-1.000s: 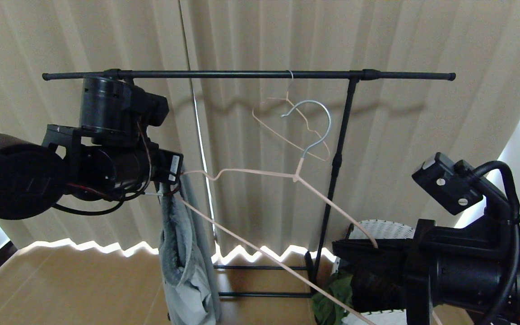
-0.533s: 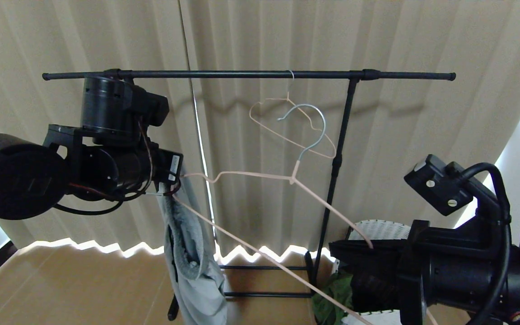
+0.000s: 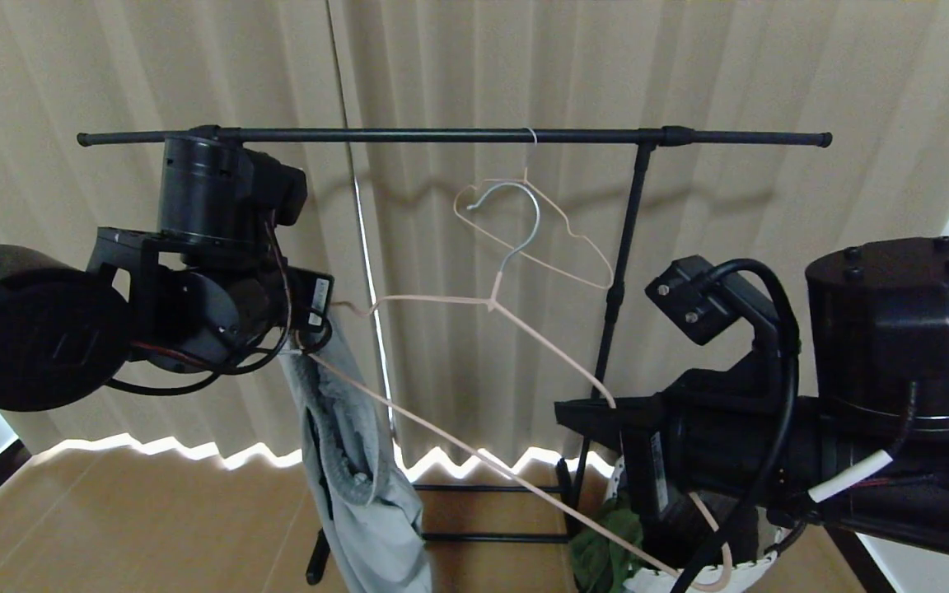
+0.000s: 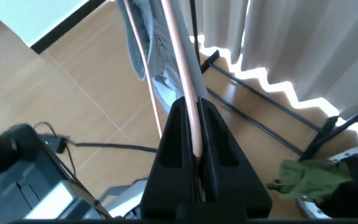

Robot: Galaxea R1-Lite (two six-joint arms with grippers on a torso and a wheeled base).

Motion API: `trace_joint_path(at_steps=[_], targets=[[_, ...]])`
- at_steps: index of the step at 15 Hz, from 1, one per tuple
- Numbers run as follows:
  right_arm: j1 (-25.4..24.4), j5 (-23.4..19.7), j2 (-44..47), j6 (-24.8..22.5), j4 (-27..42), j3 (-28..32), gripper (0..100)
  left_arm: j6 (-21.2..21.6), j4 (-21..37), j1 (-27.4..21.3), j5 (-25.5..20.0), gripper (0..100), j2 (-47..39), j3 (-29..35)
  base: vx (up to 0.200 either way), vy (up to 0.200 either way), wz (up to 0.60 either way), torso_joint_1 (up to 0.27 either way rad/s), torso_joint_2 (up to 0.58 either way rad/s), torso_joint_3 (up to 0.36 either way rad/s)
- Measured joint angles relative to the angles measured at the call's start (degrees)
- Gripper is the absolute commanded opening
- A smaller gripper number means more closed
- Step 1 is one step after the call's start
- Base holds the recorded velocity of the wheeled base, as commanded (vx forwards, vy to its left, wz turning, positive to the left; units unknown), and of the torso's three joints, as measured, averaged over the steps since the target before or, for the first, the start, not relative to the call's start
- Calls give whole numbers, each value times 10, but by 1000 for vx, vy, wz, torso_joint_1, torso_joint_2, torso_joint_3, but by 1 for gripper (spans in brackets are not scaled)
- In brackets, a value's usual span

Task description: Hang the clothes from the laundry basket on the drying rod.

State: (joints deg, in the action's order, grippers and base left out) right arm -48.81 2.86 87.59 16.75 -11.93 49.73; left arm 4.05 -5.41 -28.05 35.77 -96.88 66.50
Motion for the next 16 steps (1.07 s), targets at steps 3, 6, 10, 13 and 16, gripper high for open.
trace_joint_path(at_steps=[3,6,10,13,16], targets=[[-13,1,17,15,0,12,0,-4,-10,-12,4,0,0,-1,0,0,0,0,0,0],[-50,22,23,53,8,13,0,-5,-11,-12,5,0,0,1,0,0,0,0,0,0],[-71,66,29,70,26,12,0,14,-8,-4,4,0,0,1,0,0,0,0,0,0],[-70,100,40,78,21,24,0,46,-5,7,4,0,7,-7,0,0,0,0,0,0],[-70,111,50,95,21,49,0,79,-1,5,4,0,22,-27,0,0,0,0,0,0]])
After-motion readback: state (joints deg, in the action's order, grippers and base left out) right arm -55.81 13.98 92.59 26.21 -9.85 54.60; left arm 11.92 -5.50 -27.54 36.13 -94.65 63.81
